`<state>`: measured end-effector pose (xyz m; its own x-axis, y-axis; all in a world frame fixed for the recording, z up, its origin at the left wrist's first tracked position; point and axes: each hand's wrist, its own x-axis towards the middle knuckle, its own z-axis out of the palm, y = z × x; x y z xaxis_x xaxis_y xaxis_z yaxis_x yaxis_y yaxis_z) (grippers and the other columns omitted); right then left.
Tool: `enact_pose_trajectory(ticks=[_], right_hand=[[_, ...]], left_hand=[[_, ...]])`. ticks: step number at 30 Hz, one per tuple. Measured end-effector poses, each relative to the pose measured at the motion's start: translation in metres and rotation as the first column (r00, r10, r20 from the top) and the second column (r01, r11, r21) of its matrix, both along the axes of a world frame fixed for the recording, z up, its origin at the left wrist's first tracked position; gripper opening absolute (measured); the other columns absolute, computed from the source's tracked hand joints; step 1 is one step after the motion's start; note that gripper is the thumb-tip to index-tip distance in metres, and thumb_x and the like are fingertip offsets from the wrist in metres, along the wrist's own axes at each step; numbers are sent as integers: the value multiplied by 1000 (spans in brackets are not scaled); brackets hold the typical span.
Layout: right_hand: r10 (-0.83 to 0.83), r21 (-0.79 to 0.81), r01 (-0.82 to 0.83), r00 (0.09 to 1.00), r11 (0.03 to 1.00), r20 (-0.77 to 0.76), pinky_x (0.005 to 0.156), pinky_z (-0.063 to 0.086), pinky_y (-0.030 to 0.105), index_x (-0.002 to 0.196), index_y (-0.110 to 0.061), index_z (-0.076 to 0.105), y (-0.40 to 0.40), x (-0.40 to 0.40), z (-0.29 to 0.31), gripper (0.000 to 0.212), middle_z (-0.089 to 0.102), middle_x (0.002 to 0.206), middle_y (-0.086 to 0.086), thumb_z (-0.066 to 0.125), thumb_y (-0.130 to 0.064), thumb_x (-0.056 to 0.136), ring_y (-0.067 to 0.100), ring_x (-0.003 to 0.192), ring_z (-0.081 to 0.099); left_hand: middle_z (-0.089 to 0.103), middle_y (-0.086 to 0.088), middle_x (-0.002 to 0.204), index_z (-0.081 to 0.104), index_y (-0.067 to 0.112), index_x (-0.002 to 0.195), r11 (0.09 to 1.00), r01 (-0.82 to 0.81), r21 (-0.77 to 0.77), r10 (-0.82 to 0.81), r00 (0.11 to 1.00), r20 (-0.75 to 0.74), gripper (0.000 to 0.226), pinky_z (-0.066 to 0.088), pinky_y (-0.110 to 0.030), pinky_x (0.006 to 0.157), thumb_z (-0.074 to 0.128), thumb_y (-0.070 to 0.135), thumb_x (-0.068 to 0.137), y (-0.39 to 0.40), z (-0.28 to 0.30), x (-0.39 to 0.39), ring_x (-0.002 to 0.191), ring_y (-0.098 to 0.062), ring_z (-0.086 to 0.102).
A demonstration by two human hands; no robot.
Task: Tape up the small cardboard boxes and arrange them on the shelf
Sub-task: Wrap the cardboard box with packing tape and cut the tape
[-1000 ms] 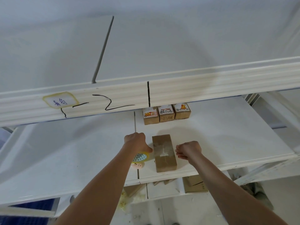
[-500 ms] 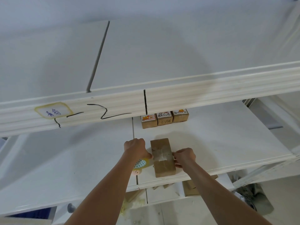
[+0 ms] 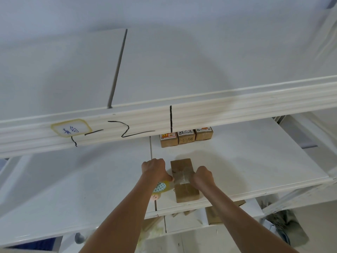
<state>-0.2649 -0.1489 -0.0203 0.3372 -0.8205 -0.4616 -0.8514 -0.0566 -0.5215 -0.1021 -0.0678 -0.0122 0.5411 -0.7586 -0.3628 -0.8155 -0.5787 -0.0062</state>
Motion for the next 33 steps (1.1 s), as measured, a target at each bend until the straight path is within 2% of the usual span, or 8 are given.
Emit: enact_pose_trajectory(ticks=[2,5,8,12,21,24,28,33], right_hand=[[131,65,-125,987,990,-98,67,47,26,116,-10,59,3,10,7,28,60,93,2,55,-32,101,21,85,61],[363,193,-328,912,925,-190,101,47,34,150,-16,39,9,27,8,73,52,143,8,69,-47,91,28,129,53],[357,234,-298,892,925,-275,115,38,43,157,-13,22,16,35,5,110,36,155,13,80,-59,75,33,141,39],[277,201,-213,879,956,-388,120,28,42,158,-4,4,25,37,5,126,18,161,16,82,-59,74,33,148,23],[75,8,-75,980,997,-185,99,39,36,152,-10,27,31,22,6,94,38,142,10,75,-46,78,29,131,39],[-11,101,18,998,995,-64,99,49,37,146,-12,38,24,19,18,95,47,134,7,75,-55,70,25,123,50],[-101,262,68,988,963,117,58,51,29,128,-11,55,8,8,42,92,63,101,1,79,-51,49,16,86,64],[-43,270,-24,970,963,238,43,45,19,94,-17,68,-5,-6,51,47,71,89,0,89,-38,59,11,73,68]], left_hand=[[61,4,84,64,17,103,1000,2,7,-2,1000,2,59,44,-27,74,72,70,76,0,0,0,77,-16,60],[60,4,83,59,19,97,1000,2,20,-2,1000,-5,55,43,-27,75,71,69,78,-1,3,-2,77,-15,60],[57,6,76,56,20,92,1000,-2,9,2,1000,-11,50,43,-27,74,71,66,79,1,6,-3,75,-15,59],[56,7,74,56,22,90,1000,-3,-17,3,1000,10,46,44,-25,72,71,64,81,3,7,-7,74,-13,60],[59,8,75,59,22,89,995,-59,-79,55,997,-53,57,41,-28,66,67,76,73,2,15,4,68,-12,56],[62,8,76,62,24,83,994,-60,-95,48,992,-118,62,44,-26,63,64,84,67,-1,28,11,70,-10,60],[62,7,71,60,25,67,989,-69,-131,35,970,-242,60,43,-24,56,62,85,66,-4,41,22,67,-8,61],[54,7,59,56,25,56,969,-79,-234,-9,935,-354,54,38,-22,51,70,75,73,-1,55,28,57,-7,53]])
